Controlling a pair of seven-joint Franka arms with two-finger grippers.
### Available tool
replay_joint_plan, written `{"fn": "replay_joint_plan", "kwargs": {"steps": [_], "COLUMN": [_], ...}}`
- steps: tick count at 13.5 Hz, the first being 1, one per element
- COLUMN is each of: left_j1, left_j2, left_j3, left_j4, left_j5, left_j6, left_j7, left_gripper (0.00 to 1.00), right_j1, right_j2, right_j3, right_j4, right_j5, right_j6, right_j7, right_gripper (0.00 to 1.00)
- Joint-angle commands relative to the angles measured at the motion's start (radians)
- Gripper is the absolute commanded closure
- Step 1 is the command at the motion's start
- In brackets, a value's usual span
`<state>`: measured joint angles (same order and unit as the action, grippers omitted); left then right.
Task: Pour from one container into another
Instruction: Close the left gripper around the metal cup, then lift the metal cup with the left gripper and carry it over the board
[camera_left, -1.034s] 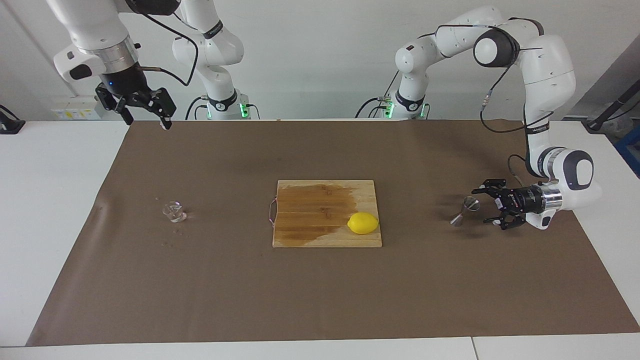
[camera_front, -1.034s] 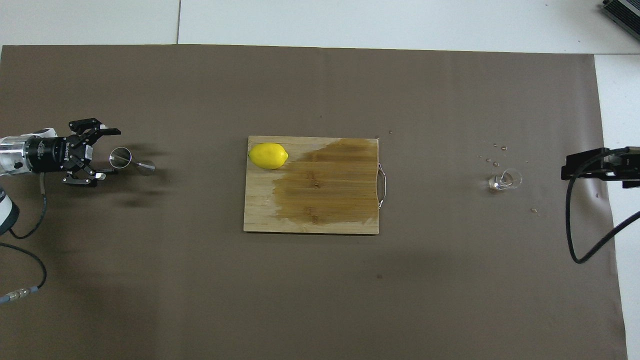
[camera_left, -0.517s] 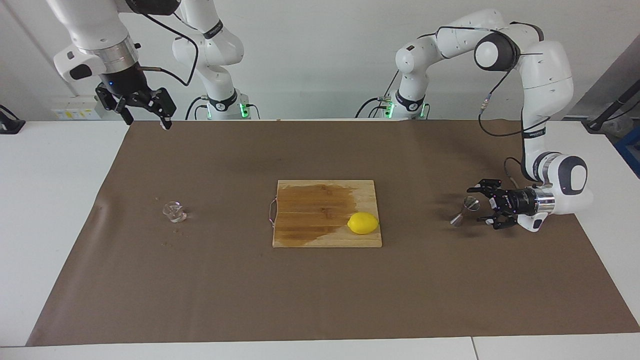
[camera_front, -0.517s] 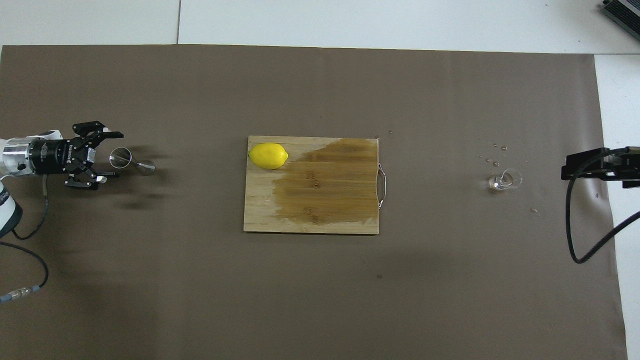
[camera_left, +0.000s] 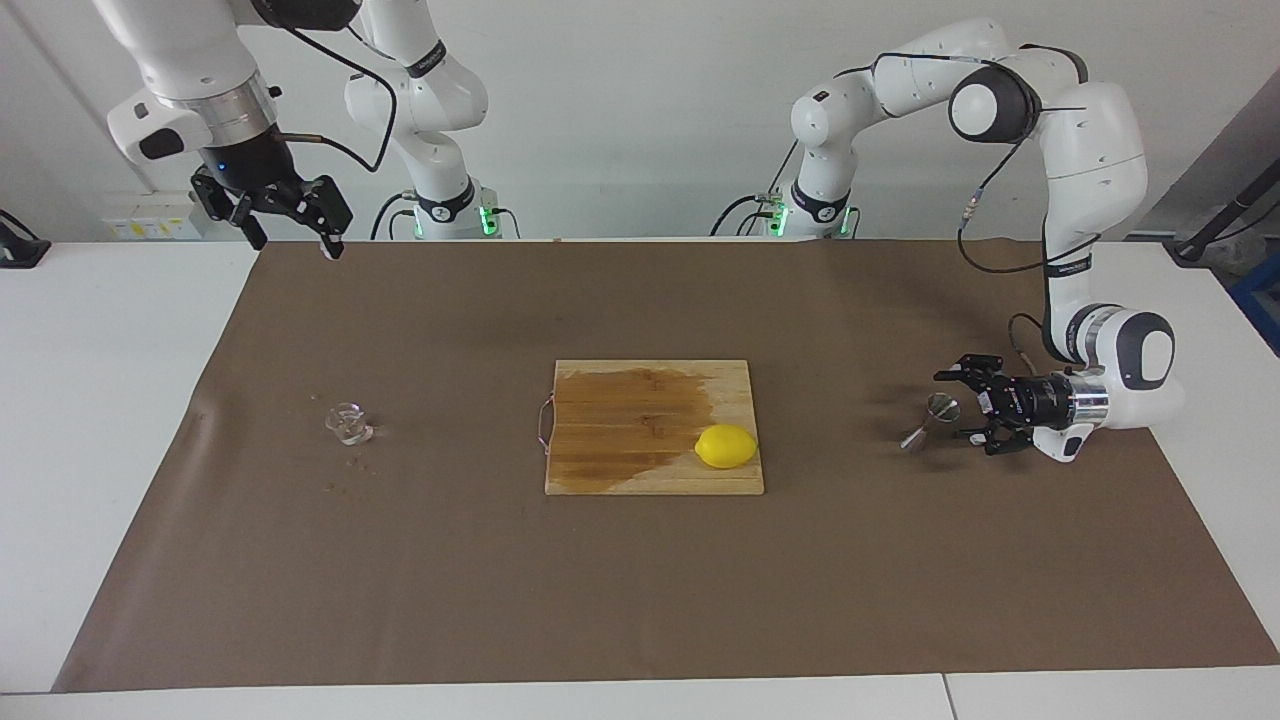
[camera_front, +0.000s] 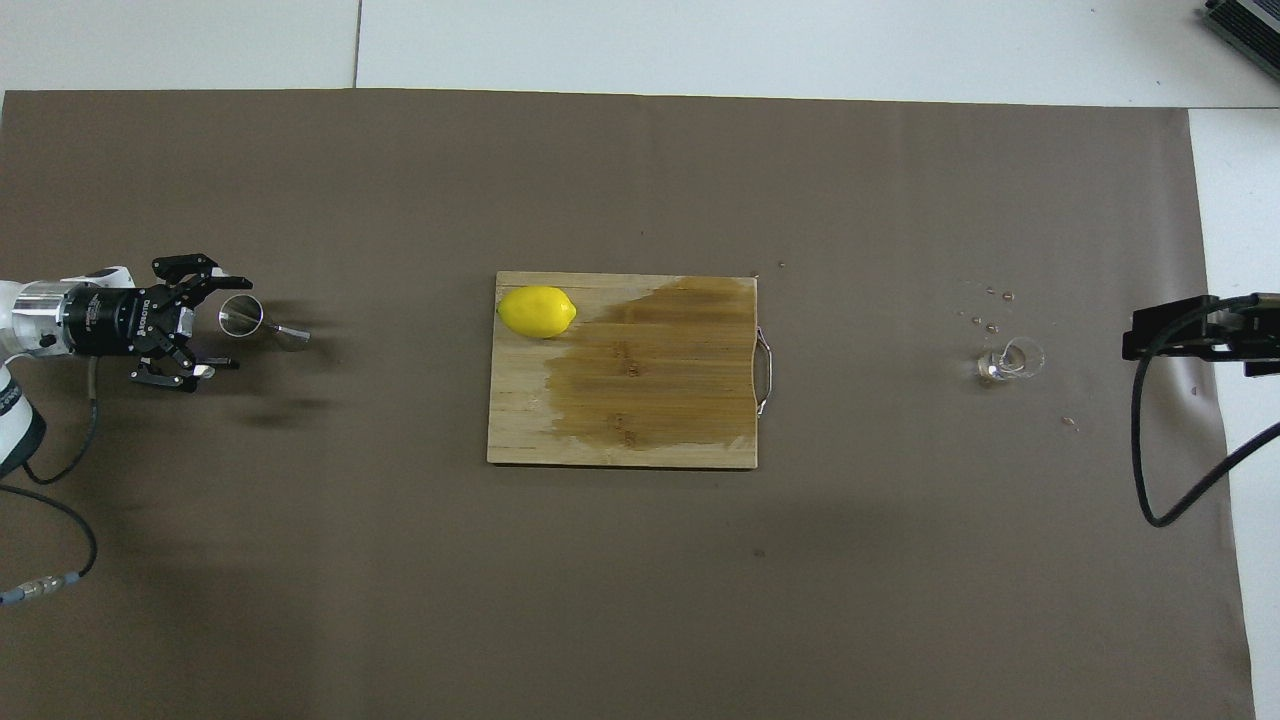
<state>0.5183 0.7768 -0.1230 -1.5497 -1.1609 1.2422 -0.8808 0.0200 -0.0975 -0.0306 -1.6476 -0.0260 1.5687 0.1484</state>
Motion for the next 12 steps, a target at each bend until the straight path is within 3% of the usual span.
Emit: {"fn": "replay_joint_plan", "kwargs": {"steps": [1, 12], "left_j1": [0.011, 0.012], "left_j2": [0.041, 0.055], "left_j3": [-0.009, -0.033], "left_j4": [0.043, 0.06], "left_j5": [0.02, 0.012], "left_j6": [-0.024, 0.006], "left_j7": [0.006, 0.005], "left_gripper": [0.0, 0.0], "right_j1": [-0.002, -0.002], "right_j2": [-0.024, -0.024], "right_j3": [0.0, 0.0], "right_j4": [-0.023, -0.023], "right_j5": [0.005, 0.005], "right_j6": [-0.002, -0.002], "right_j7": [-0.019, -0.018], "right_gripper": [0.0, 0.0]}}
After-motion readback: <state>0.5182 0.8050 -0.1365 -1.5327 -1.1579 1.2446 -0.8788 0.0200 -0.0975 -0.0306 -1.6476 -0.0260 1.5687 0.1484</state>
